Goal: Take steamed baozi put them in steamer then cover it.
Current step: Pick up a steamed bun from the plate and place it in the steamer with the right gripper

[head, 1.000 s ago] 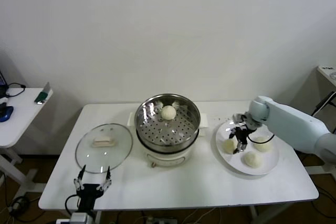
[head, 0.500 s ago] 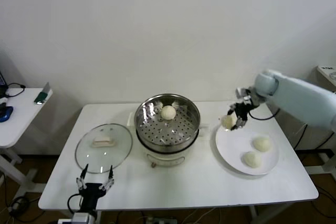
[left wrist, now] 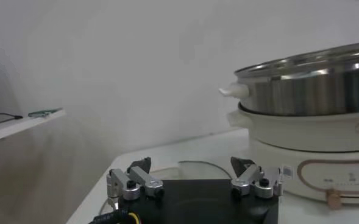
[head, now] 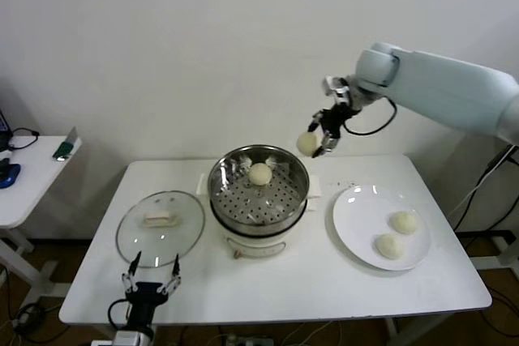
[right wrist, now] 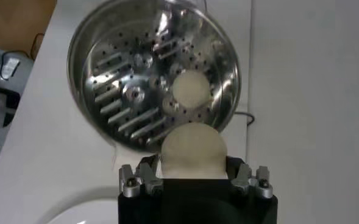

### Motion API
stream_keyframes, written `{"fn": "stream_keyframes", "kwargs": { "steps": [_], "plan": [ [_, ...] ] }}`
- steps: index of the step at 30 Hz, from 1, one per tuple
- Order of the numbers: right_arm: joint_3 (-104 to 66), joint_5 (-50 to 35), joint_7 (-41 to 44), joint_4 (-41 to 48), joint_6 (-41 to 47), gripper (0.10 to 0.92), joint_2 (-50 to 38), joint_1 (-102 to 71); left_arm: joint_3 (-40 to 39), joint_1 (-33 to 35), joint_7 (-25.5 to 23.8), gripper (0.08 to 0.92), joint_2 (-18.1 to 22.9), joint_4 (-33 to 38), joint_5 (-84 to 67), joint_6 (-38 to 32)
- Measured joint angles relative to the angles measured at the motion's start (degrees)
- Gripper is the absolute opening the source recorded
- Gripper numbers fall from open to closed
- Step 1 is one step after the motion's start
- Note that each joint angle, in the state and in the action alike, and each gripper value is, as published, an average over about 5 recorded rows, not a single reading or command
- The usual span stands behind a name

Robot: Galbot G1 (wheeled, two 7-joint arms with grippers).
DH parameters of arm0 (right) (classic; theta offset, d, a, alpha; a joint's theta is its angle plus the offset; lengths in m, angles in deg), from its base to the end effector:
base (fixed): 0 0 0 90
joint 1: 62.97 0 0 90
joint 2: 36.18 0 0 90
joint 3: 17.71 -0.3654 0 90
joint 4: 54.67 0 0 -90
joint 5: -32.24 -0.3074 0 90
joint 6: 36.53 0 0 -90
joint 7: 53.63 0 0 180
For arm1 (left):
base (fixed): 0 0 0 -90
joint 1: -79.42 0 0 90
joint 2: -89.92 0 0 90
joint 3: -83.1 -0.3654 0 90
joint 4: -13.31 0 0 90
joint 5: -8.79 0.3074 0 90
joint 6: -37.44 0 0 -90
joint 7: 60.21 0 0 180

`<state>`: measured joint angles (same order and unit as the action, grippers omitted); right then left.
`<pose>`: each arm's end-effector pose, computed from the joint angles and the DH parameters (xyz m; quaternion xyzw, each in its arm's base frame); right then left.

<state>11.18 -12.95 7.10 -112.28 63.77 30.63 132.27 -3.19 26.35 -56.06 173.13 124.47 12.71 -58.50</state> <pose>0.5894 0.0002 0.0306 0.5702 -0.5743 0.5035 0.3025 0.0782 0.0485 -0.3721 0.0256 -0.9911 -0.1038 0.0799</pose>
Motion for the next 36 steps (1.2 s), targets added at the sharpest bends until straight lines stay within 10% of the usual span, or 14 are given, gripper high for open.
{"fn": "stream_keyframes", "kwargs": {
  "steps": [36],
  "plan": [
    [2.7,-1.8,-2.3,9.9,2.8,0.82,20.2,-13.1,0.3,0.1,0.1,0.823,-0.1,-1.0,-0.7,-0.7]
  ]
}}
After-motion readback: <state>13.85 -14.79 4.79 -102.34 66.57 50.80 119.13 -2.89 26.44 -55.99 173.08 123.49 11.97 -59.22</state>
